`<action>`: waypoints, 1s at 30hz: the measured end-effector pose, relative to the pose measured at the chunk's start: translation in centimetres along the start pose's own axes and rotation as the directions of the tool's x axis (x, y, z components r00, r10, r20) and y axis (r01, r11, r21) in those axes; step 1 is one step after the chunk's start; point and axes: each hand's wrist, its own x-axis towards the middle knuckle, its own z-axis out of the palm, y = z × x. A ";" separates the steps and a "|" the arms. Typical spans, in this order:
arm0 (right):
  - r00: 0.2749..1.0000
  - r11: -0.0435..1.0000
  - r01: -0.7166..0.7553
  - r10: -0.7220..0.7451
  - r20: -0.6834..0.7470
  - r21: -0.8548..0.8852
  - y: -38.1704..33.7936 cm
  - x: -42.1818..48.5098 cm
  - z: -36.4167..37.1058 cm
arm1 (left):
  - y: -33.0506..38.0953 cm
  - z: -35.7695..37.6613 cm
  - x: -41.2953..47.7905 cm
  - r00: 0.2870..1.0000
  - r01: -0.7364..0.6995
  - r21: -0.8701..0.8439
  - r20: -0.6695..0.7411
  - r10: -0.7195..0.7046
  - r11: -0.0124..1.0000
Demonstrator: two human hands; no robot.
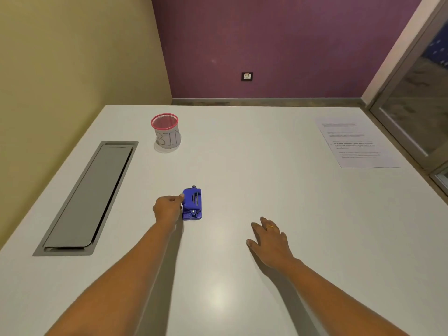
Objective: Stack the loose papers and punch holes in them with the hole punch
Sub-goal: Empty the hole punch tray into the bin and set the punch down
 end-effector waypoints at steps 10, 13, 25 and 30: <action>0.999 0.998 0.026 -0.028 -0.038 -0.052 0.7 0.2 0.1 | 0.8 1.6 0.9 0.990 0.083 -0.020 0.119 -0.080 0.996; 0.998 0.996 0.037 -0.040 -0.049 -0.076 0.8 0.1 0.1 | 0.3 1.7 0.6 0.988 0.109 -0.067 0.119 -0.101 0.992; 0.998 0.997 0.050 -0.052 -0.033 -0.060 1.0 0.1 -0.3 | 0.1 2.0 -0.4 0.988 0.136 -0.118 0.096 -0.125 0.984; 0.995 0.990 0.026 -0.013 -0.095 0.138 -0.2 0.6 -1.2 | 0.2 0.9 -1.3 0.915 0.380 -0.449 0.309 -0.259 0.809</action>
